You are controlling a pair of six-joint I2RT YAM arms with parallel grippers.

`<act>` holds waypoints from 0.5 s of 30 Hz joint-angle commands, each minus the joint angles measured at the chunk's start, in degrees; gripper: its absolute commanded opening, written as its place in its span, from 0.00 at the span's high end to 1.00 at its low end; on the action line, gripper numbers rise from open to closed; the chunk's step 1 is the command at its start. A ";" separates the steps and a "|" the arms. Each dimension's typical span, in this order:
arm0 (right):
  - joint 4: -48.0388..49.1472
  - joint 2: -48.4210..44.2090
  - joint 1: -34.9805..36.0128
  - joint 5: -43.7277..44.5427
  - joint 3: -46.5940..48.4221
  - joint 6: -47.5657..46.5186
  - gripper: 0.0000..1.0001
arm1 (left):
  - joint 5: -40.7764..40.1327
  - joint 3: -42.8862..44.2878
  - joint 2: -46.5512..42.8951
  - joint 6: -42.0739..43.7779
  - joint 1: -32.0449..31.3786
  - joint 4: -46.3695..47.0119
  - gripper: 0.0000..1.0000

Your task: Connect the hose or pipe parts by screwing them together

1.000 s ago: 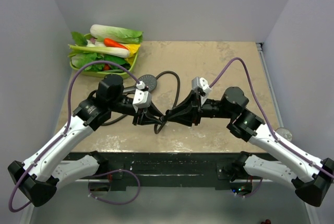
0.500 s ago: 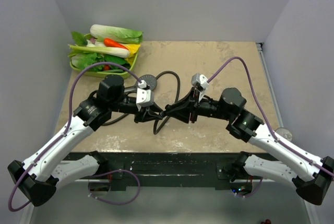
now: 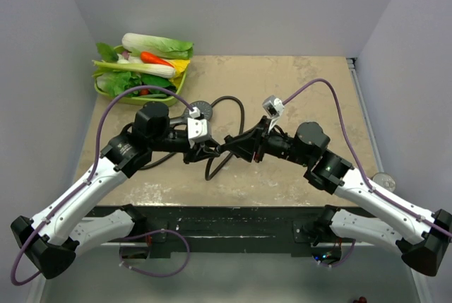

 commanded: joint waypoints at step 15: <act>-8.04 5.32 2.12 1.02 5.97 20.11 1.00 | -20.39 -2.69 0.73 8.58 -0.16 9.50 1.00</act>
